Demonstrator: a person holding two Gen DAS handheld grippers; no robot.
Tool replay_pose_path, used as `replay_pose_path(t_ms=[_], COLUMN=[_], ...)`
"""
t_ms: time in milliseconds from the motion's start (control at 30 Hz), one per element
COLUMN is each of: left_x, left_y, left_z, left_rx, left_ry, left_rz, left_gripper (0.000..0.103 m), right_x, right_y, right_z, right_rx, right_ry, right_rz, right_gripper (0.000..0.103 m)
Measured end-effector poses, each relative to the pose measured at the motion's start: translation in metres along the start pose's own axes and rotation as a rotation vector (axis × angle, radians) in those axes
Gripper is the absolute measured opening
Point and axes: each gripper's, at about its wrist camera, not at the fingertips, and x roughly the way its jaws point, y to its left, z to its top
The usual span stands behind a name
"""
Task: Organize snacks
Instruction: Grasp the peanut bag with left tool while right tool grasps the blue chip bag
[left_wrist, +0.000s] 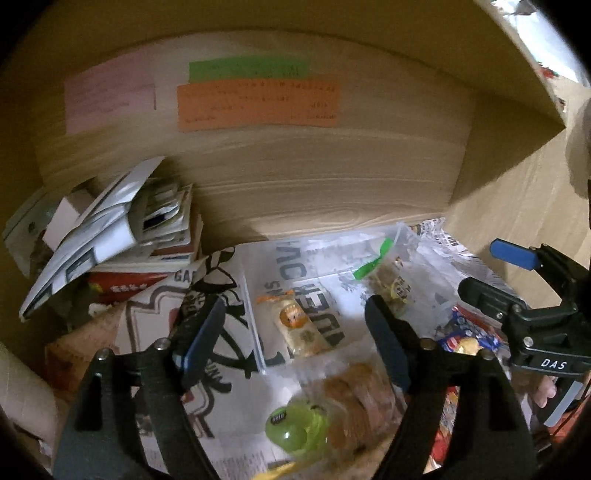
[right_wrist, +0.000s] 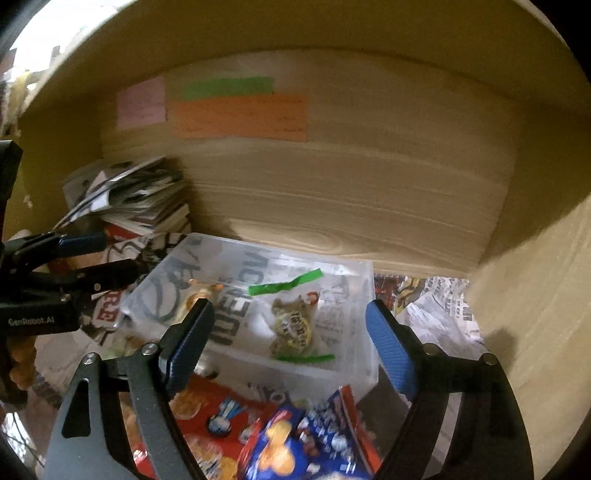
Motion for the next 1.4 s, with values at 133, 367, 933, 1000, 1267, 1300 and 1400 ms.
replay_pose_path(t_ms=[133, 367, 933, 1000, 1267, 1300, 1400], left_x=[-0.012, -0.022, -0.007, -0.003, 0.006, 0.006, 0.005], left_y=[0.001, 0.0, -0.032, -0.033, -0.026, -0.026, -0.028], left_z=[-0.012, -0.036, -0.091, -0.092, -0.1, -0.1, -0.101], left_rx=[0.006, -0.002, -0.05, -0.062, -0.101, -0.097, -0.089], left_ry=[-0.002, 0.039, 0.179, 0.183, 0.19, 0.186, 0.172], left_rz=[0.003, -0.02, -0.119, -0.116, -0.109, -0.109, -0.107], left_gripper=[0.081, 0.085, 0.099, 0.1, 0.101, 0.101, 0.101], right_x=[-0.015, -0.029, -0.031, -0.029, -0.006, -0.002, 0.01], right_y=[0.011, 0.025, 0.016, 0.009, -0.005, -0.007, -0.014], right_z=[-0.011, -0.036, -0.085, -0.083, -0.078, -0.079, -0.08], right_rx=[-0.008, -0.024, 0.05, 0.066, 0.085, 0.088, 0.1], right_ry=[-0.014, -0.007, 0.091, 0.089, 0.111, 0.12, 0.15], right_rz=[0.002, 0.006, -0.008, -0.017, -0.035, -0.033, -0.026], right_gripper=[0.083, 0.083, 0.083, 0.083, 0.083, 0.083, 0.083])
